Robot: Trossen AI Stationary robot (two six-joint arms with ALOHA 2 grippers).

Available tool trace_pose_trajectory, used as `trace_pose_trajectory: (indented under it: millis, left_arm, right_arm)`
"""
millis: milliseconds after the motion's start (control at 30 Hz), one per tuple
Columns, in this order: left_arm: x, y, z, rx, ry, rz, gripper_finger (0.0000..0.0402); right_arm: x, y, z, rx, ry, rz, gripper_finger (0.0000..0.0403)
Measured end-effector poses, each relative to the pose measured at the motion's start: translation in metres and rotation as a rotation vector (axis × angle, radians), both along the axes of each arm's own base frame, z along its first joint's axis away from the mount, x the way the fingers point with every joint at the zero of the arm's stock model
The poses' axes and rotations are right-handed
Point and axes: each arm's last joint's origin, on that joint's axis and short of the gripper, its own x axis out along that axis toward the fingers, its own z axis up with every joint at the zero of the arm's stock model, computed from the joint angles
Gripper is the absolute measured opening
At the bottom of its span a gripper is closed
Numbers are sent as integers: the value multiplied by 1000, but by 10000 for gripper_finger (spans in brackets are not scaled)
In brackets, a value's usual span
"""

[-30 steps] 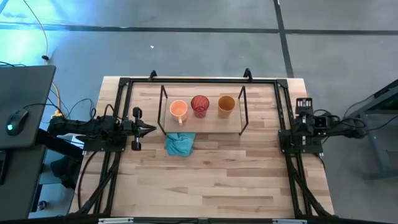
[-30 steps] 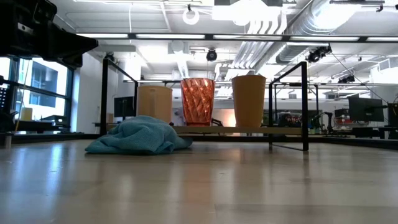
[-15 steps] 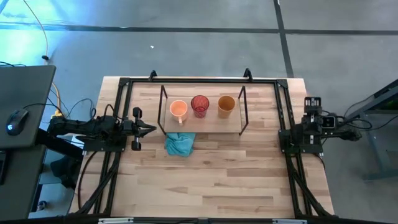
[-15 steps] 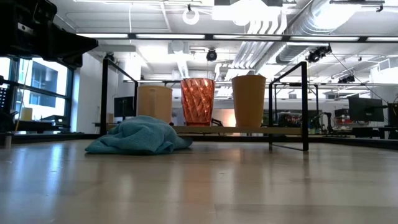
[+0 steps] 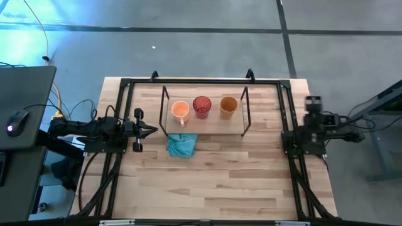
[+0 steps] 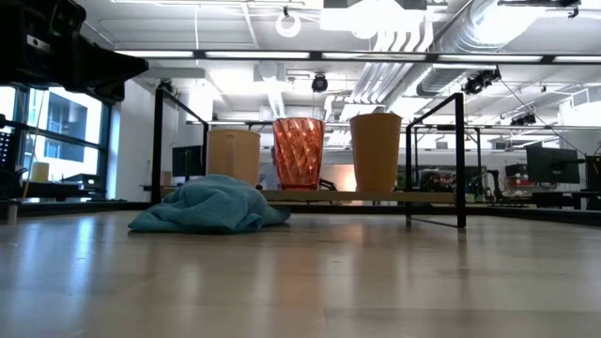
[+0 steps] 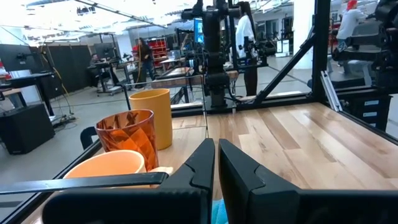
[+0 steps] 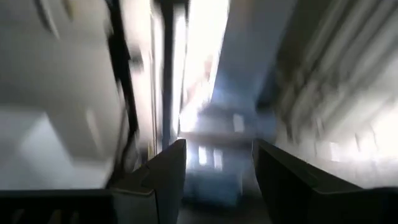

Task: Stack small to large cups/mugs on shelf
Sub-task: Return to Home Position

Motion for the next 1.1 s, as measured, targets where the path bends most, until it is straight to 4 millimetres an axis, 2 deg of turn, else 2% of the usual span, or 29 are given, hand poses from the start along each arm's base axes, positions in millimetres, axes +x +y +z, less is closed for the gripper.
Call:
trace_pose_trajectory:
  millis: [200, 600, 833, 1100]
  left_arm:
    - [0, 0, 0, 0, 0, 0, 12]
    - [0, 0, 0, 0, 0, 0, 12]
    - [0, 0, 0, 0, 0, 0, 12]
    - [0, 0, 0, 0, 0, 0, 12]
  right_arm:
    - [31, 0, -19, 108, 386, 69, 177]
    - [52, 1, -50, 238, 777, 190, 177]
    - [56, 1, -60, 280, 892, 207, 177]
    - [59, 0, -76, 315, 1052, 152, 177]
